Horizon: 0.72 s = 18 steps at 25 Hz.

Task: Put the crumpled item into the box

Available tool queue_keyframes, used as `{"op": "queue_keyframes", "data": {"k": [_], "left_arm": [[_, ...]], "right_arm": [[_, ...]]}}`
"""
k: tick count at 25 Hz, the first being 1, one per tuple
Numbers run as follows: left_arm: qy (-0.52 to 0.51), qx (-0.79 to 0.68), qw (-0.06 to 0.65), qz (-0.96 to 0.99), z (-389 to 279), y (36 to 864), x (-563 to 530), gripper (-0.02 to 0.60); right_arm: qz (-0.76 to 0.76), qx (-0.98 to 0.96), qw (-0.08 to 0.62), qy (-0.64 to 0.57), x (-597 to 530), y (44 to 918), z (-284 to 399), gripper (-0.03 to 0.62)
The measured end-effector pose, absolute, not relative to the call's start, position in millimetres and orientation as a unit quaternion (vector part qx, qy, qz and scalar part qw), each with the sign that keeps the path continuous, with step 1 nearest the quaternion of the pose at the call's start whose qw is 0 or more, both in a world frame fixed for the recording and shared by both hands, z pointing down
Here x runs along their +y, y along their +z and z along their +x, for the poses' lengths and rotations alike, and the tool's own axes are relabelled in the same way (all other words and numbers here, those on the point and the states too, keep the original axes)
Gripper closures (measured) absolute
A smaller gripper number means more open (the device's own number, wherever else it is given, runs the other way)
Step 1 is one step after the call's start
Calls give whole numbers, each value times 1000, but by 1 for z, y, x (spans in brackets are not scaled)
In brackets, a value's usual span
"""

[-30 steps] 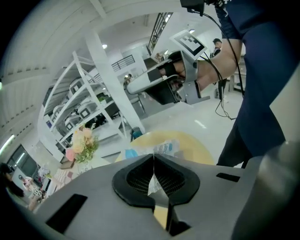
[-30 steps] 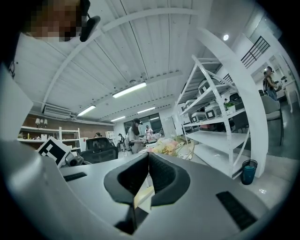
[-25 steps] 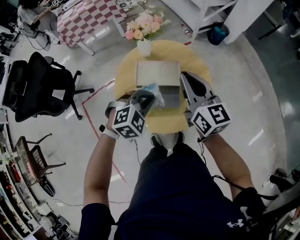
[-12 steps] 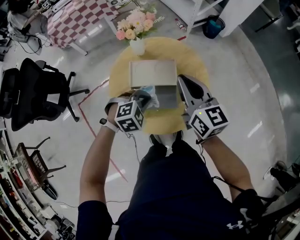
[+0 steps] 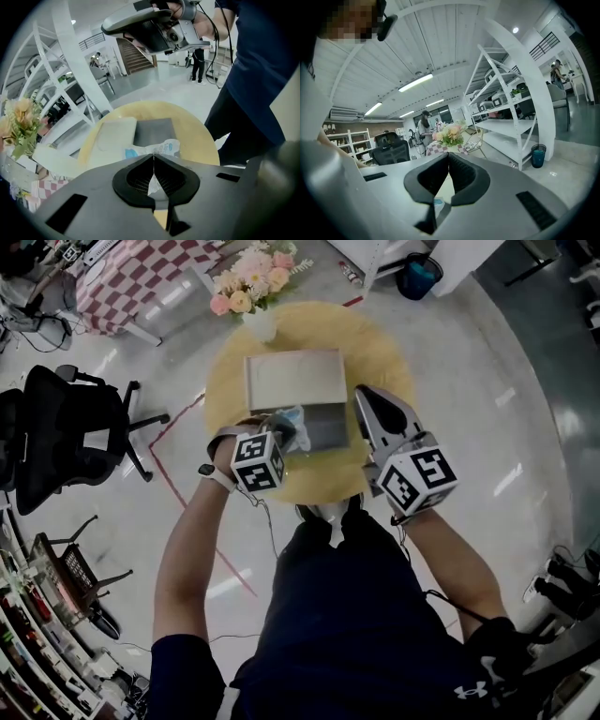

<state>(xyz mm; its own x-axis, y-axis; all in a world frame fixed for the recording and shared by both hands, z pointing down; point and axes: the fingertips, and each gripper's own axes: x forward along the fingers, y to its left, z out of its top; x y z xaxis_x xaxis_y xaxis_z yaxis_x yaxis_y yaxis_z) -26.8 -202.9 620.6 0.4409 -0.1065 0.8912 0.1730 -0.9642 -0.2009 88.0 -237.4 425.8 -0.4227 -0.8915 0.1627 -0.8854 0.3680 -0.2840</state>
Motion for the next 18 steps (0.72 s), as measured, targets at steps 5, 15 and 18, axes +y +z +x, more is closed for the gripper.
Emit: {"op": "queue_keyframes", "data": {"k": [5,15,18], "left_arm": [[-540,-35,124,-832,-28,640,-203,560],[-561,-60,101,-820,-27,672,-206,560],[-568,-64,103,-814,-29,682,-207,560]], "right_arm": [[-548,818,6,-175,-235,434,97,582],[-564,804,6,-188,-234,443,115,583],[-567,801,2,-194,-234,447,117,582]]}}
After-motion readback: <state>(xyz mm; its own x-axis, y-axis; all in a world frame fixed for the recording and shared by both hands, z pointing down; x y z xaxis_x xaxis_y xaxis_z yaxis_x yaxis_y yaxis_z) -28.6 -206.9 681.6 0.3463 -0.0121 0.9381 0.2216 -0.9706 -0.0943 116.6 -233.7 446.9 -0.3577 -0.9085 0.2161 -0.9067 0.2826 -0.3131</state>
